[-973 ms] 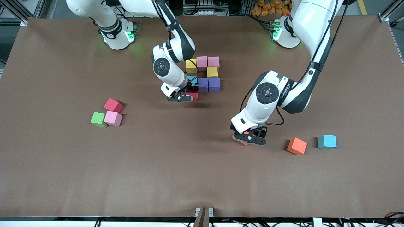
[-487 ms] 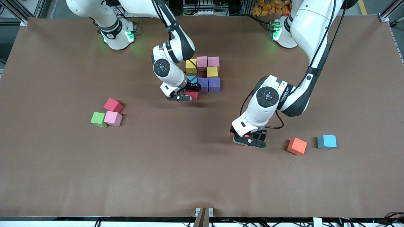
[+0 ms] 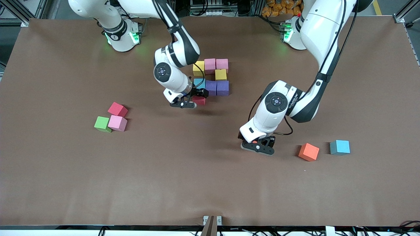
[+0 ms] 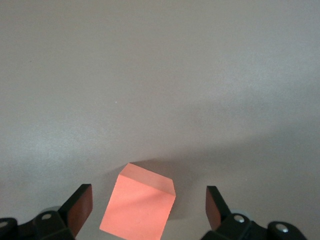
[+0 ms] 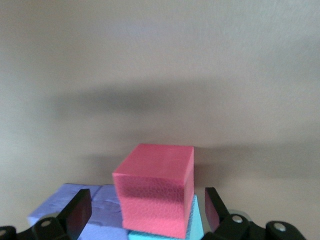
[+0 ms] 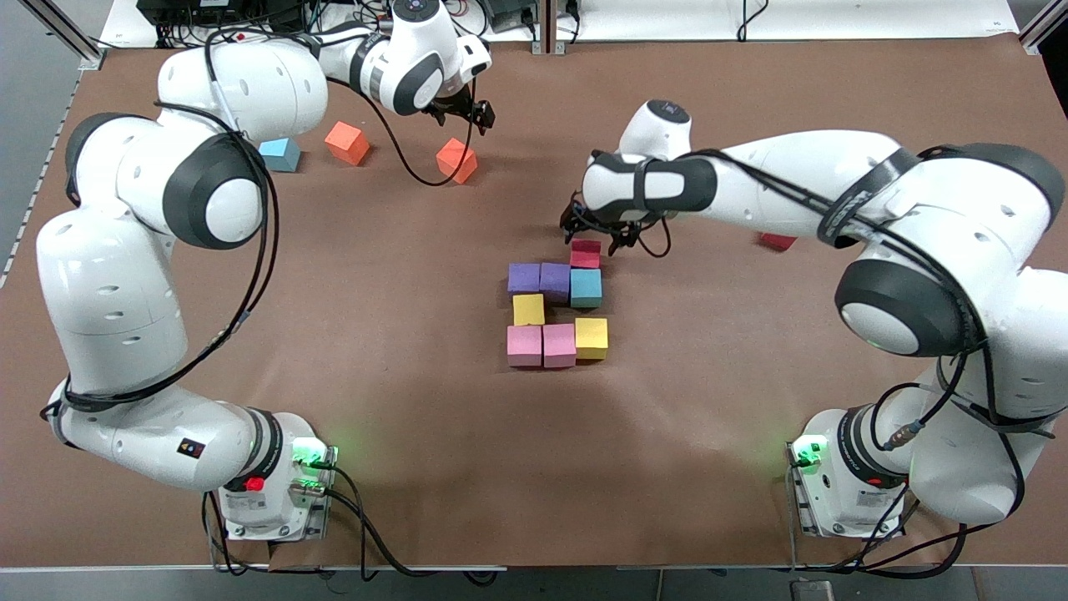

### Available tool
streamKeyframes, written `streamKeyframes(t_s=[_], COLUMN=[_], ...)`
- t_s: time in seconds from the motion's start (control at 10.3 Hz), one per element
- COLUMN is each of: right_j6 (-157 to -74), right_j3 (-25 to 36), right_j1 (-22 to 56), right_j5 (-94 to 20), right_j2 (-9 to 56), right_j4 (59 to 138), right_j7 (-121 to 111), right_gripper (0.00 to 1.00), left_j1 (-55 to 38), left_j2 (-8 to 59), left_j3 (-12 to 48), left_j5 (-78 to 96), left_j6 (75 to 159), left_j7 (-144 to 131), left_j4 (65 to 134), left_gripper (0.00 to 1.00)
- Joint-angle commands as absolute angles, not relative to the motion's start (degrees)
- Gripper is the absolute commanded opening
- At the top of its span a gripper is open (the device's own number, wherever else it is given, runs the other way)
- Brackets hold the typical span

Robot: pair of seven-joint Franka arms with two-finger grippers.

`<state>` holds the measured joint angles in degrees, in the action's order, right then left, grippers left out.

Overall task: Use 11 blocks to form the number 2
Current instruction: 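Place pink beside cyan with the right gripper while the left gripper grasps orange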

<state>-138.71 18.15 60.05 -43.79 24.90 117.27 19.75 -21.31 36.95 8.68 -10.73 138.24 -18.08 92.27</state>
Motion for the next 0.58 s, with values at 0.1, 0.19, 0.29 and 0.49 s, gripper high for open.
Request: streamKeyframes(t_s=[0.1,0.19,0.29,0.49], right_j6=[-133.80,-129.16,-124.94,-121.13], right_j3=[23.34,27.12,31.16,35.41], right_j1=[58.01,58.01,58.18,57.23], right_j5=[-40.46,-37.21,-34.22,-31.04], right_j2=[19.61,18.82,18.46,17.67], right_j4=[116.99,115.68,114.79,114.61], right_j7=[14.79,11.11,7.07,-3.89], right_gripper=[1.00,1.00,1.00,1.00], left_j1=[-21.54,-21.36,-21.18,-21.18], left_j2=[38.32,38.32,38.32,38.41], left_j3=[8.17,8.17,8.09,8.17], left_j5=[-17.22,-17.23,-17.14,-17.05], left_j6=[138.69,138.69,138.69,138.34], left_j7=[-17.23,-14.88,-12.50,-11.78], left_j4=[91.14,91.14,91.32,91.84], left_gripper=[1.00,1.00,1.00,1.00])
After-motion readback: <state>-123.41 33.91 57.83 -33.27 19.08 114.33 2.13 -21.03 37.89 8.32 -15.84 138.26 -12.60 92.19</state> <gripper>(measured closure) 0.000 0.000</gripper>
